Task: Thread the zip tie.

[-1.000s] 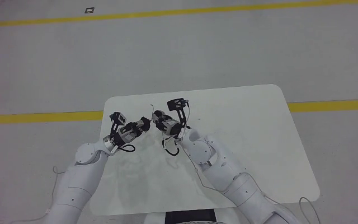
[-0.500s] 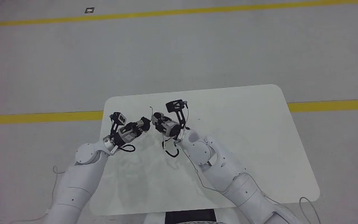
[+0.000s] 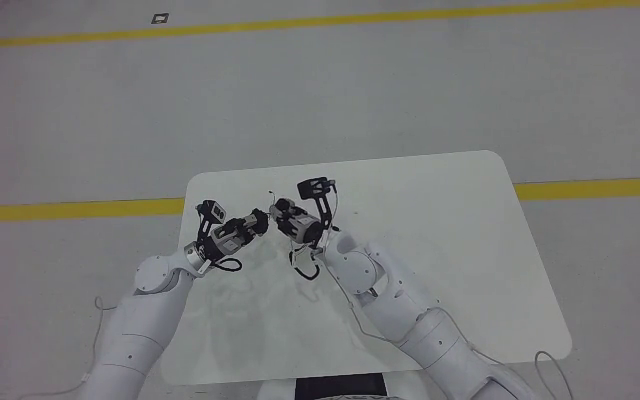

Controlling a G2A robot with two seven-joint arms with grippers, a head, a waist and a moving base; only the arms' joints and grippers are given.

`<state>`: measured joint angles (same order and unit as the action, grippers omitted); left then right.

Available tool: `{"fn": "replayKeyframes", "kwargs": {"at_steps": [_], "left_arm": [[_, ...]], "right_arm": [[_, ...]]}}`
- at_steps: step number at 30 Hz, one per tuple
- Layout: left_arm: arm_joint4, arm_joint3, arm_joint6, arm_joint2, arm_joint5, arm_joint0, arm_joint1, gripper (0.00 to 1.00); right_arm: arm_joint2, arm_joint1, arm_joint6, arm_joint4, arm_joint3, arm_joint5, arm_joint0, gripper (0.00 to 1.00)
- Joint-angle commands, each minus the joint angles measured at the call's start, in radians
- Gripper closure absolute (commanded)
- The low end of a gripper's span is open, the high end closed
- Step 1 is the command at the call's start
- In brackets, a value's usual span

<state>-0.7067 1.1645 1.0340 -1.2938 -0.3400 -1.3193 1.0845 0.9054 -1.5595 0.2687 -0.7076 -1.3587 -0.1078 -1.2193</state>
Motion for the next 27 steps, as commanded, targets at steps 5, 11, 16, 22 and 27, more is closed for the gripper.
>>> {"fn": "replayKeyframes", "kwargs": {"at_steps": [5, 11, 16, 22, 27], "left_arm": [[0.000, 0.000, 0.000, 0.000, 0.000, 0.000, 0.000, 1.00], [0.000, 0.000, 0.000, 0.000, 0.000, 0.000, 0.000, 1.00], [0.000, 0.000, 0.000, 0.000, 0.000, 0.000, 0.000, 1.00], [-0.031, 0.009, -0.008, 0.004, 0.028, -0.005, 0.002, 1.00], [-0.077, 0.000, 0.054, -0.021, 0.040, -0.018, -0.005, 1.00]], "right_arm": [[0.011, 0.004, -0.024, 0.001, -0.010, -0.010, -0.010, 0.00], [0.033, 0.013, -0.023, 0.016, -0.014, -0.049, -0.031, 0.00], [0.033, 0.013, -0.023, 0.016, -0.014, -0.049, -0.031, 0.00], [0.044, 0.014, -0.035, 0.029, -0.015, -0.048, -0.039, 0.00], [0.130, 0.029, 0.040, 0.228, -0.005, -0.151, -0.068, 0.00]]}}
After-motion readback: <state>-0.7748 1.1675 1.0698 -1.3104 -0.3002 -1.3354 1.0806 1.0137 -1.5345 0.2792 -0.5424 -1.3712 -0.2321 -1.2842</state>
